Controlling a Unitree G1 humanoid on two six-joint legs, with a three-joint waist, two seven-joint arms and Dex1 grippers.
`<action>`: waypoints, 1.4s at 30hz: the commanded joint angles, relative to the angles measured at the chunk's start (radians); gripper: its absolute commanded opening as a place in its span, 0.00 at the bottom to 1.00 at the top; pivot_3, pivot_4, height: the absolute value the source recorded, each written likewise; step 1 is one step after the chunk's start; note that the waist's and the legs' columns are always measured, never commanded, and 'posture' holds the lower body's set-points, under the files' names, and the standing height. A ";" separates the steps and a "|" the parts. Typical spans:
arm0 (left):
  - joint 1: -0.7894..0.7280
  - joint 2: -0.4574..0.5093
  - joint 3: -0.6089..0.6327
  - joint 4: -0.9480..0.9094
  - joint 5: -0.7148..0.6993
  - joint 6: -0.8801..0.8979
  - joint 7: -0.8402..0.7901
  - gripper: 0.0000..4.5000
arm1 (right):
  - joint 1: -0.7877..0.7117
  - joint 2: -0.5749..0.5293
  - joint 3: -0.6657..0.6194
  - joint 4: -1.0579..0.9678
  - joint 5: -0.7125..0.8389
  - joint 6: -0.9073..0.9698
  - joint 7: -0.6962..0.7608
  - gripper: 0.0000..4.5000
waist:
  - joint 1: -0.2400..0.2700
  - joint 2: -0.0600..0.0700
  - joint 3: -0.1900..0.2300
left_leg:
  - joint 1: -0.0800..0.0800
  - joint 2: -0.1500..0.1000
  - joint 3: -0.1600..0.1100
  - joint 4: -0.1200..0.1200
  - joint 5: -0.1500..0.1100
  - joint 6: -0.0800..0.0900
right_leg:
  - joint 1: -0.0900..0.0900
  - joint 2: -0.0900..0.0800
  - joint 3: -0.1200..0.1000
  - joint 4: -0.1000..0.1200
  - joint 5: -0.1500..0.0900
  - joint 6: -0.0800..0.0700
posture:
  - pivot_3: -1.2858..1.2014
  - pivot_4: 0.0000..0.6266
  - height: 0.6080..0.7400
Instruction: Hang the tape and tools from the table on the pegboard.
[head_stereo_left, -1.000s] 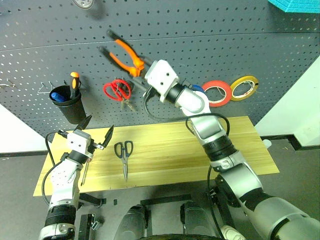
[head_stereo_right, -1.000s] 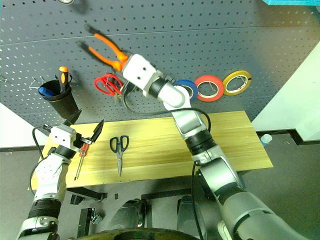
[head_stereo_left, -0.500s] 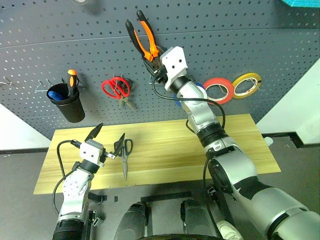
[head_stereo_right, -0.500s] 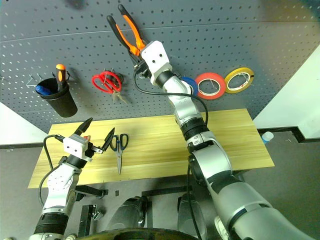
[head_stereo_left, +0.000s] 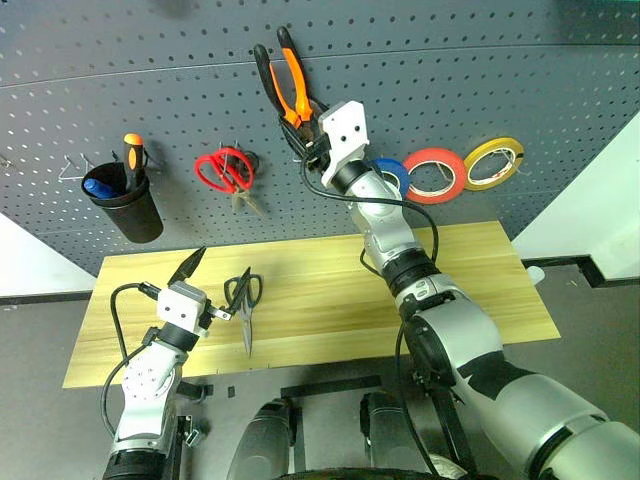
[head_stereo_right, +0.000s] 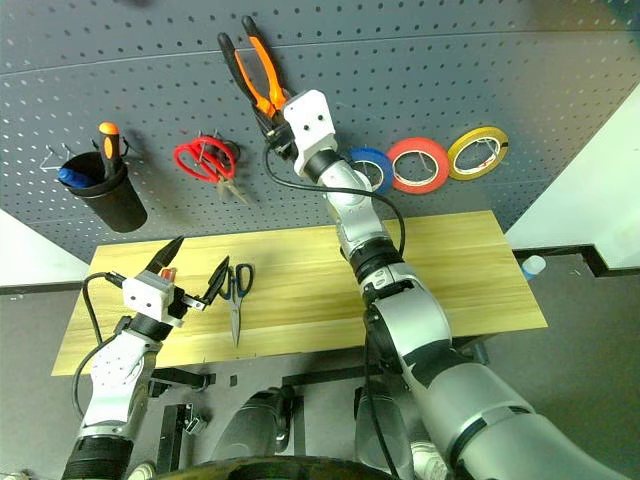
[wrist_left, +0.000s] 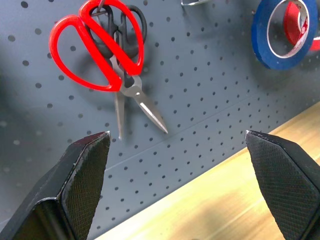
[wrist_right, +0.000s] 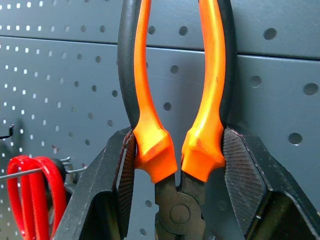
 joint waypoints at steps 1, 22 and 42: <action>0.015 0.007 0.011 -0.052 -0.010 0.004 0.010 1.00 | -0.066 0.017 -0.025 0.019 0.011 -0.074 -0.030 0.48 | 0.000 0.000 0.005 | 0.000 0.000 0.000 0.000 0.000 0.000 | 0.000 0.000 0.000 0.000 0.000 0.000 | 0.54 0.30 1.00; 0.015 0.019 0.018 -0.068 -0.015 0.031 0.011 1.00 | -0.075 0.022 -0.041 0.167 -0.012 -0.126 -0.061 0.93 | 0.002 -0.001 0.011 | 0.000 0.001 0.000 0.000 0.000 0.000 | -0.001 0.001 0.000 0.001 0.000 -0.001 | 0.54 0.27 1.00; -0.088 -0.011 -0.003 0.002 -0.168 -0.032 -0.125 1.00 | 0.116 -0.097 0.053 -0.130 -0.147 -0.284 -0.081 1.00 | 0.000 -0.002 0.009 | 0.000 0.002 0.003 0.002 0.001 -0.001 | -0.001 0.001 0.001 0.001 0.002 -0.002 | 0.52 0.17 1.00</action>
